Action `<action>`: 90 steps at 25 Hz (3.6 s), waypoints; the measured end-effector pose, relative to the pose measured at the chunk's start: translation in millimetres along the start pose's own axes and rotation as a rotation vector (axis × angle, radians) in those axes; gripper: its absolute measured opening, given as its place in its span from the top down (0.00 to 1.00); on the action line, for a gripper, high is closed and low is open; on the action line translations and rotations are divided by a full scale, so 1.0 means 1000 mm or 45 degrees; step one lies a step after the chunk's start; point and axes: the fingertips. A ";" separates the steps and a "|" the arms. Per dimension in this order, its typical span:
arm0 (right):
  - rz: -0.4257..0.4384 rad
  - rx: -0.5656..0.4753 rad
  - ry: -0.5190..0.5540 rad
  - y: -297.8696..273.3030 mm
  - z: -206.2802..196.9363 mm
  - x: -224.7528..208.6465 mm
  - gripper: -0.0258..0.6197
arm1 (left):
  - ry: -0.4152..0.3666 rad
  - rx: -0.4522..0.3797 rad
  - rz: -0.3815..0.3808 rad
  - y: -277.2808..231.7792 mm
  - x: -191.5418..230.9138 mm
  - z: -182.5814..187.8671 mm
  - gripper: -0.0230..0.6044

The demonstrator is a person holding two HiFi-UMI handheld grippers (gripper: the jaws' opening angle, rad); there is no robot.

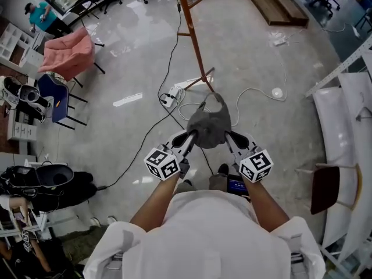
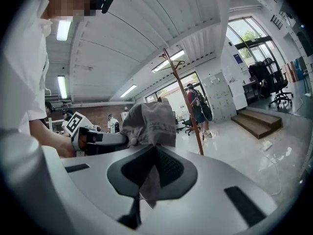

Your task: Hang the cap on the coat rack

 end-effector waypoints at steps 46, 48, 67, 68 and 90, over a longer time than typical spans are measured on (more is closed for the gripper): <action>-0.088 0.086 0.009 -0.202 0.110 -0.140 0.92 | 0.031 -0.080 -0.060 -0.109 0.189 0.138 0.93; -0.094 0.091 0.014 -0.213 0.112 -0.144 0.92 | 0.037 -0.083 -0.066 -0.113 0.200 0.141 0.93; -0.067 0.116 0.040 -0.300 0.137 -0.210 0.92 | 0.036 -0.093 0.009 -0.168 0.282 0.180 0.93; -0.055 0.124 0.042 -0.306 0.137 -0.215 0.92 | 0.039 -0.092 0.025 -0.172 0.286 0.182 0.93; 0.115 0.315 0.040 -0.381 0.113 -0.315 0.92 | 0.080 -0.036 0.276 -0.260 0.355 0.178 0.93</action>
Point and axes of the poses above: the fingertips, and each gripper's own axes: y backward along the fingers, x to its left, z out of its top, and after that the axes turned 10 degrees about x, right-handed
